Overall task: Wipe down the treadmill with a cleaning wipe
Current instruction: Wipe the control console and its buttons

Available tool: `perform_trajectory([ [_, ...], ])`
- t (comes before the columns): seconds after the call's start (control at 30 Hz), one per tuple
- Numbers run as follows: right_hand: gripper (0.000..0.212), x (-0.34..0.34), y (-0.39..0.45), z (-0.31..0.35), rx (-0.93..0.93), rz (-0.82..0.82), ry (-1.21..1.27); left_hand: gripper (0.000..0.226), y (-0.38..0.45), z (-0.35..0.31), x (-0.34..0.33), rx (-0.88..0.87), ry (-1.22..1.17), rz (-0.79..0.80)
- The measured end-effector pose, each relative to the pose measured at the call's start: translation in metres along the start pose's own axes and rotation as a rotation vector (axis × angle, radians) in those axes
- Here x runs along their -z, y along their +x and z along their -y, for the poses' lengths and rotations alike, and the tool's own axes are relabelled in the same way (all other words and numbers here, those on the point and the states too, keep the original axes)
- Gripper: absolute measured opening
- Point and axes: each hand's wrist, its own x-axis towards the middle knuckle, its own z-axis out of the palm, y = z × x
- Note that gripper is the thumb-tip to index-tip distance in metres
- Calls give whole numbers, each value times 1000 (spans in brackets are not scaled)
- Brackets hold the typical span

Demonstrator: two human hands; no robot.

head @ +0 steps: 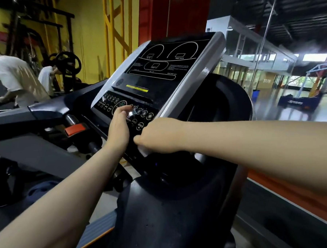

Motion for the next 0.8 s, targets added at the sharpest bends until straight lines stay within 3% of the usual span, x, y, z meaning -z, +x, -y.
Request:
perform_trajectory([
  [0.17,22,-4,-1,-8,41,-3,28,40,1,2,5,20,-64,-27],
  [0.37,16,-6,-47,-109,-312,3,170,39,1,4,2,39,-31,42],
  [0.43,17,-10,-47,-121,-340,-20,251,39,1,4,-1,36,-14,64],
  [0.63,16,-25,-14,-58,-123,-163,304,42,3,7,0,14,-59,27],
  [0.8,16,-23,40,1,164,-17,124,39,5,5,0,37,-131,-18],
])
